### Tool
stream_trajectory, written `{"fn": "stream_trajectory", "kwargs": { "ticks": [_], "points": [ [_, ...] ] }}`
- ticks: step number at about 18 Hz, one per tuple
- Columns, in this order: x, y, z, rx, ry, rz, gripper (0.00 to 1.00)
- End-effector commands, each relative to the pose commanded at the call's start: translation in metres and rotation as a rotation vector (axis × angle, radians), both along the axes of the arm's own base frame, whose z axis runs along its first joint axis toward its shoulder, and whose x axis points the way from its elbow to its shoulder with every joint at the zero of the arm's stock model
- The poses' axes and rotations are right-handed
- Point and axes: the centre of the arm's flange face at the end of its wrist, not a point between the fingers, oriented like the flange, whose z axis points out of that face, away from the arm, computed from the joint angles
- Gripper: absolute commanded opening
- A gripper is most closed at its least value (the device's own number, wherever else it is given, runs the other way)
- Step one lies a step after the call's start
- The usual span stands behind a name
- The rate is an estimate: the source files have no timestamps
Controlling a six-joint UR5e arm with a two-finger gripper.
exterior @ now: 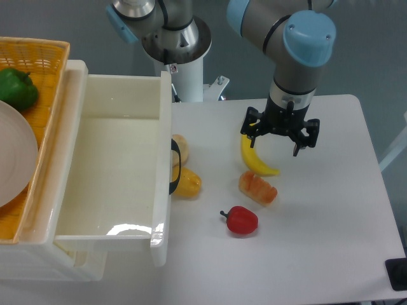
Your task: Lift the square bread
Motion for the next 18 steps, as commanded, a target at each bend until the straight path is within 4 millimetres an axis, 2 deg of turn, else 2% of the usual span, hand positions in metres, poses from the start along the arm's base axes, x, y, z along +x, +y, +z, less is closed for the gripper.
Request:
{"fn": "stream_trajectory", "kwargs": {
  "ticks": [10,13,15,18],
  "points": [
    [0.002,0.004,-0.001,0.006,-0.006,0.001,1.00],
    [0.002,0.002,-0.006,0.003,-0.016,0.004,1.00],
    [0.007,0.000,-0.018,-0.010,-0.034,0.003,1.00],
    [0.009,-0.003,-0.026,-0.016,-0.049,0.007,1.00]
  ]
}}
